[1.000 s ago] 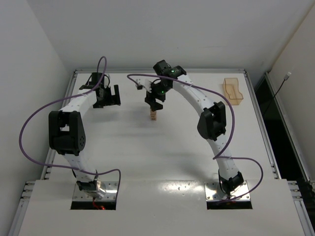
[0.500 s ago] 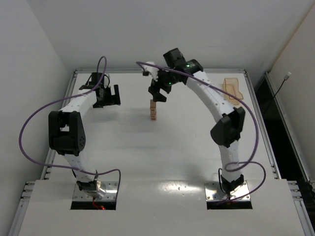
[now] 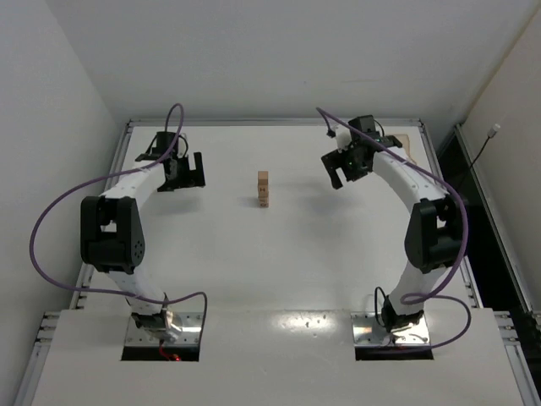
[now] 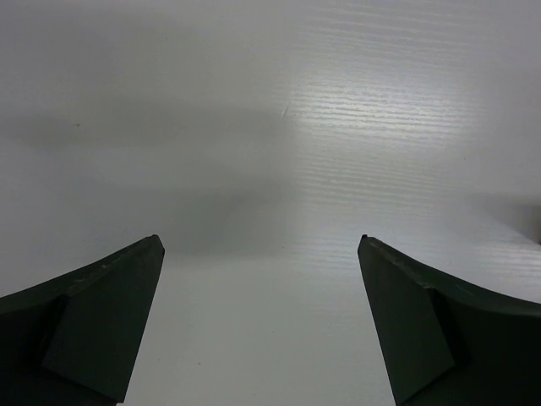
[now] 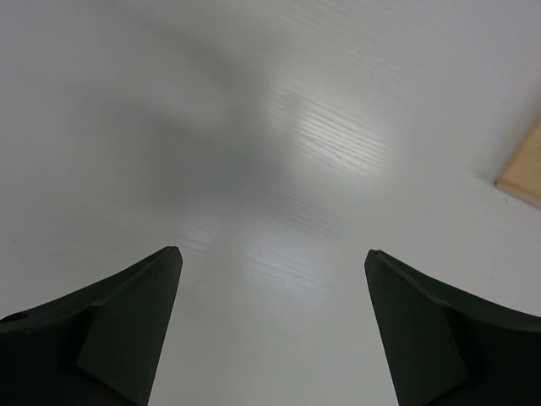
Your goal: Build the wood block tower
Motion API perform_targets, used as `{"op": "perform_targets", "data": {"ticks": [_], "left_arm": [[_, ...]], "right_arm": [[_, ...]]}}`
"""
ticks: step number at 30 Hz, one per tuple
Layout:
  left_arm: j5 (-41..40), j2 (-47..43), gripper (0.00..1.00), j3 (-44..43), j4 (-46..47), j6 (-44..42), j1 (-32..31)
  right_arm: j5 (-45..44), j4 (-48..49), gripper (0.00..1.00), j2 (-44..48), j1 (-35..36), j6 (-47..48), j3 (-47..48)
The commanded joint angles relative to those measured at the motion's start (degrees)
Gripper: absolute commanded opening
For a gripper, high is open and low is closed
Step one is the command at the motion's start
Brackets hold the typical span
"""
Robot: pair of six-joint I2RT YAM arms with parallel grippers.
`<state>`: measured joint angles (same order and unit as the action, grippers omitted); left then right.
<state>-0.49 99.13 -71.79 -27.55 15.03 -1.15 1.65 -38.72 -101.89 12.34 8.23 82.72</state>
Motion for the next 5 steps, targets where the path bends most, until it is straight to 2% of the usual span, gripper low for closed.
{"op": "perform_targets", "data": {"ticks": [1,5], "left_arm": [[-0.7,-2.7,1.00,0.1,2.3,-0.8,0.4],[-0.7,-2.7,1.00,0.1,2.3,-0.8,0.4]], "right_arm": [[-4.8,7.2,0.87,3.6,-2.7,-6.0,-1.1],[-5.6,8.2,0.87,4.8,-4.0,-6.6,-1.7]]}}
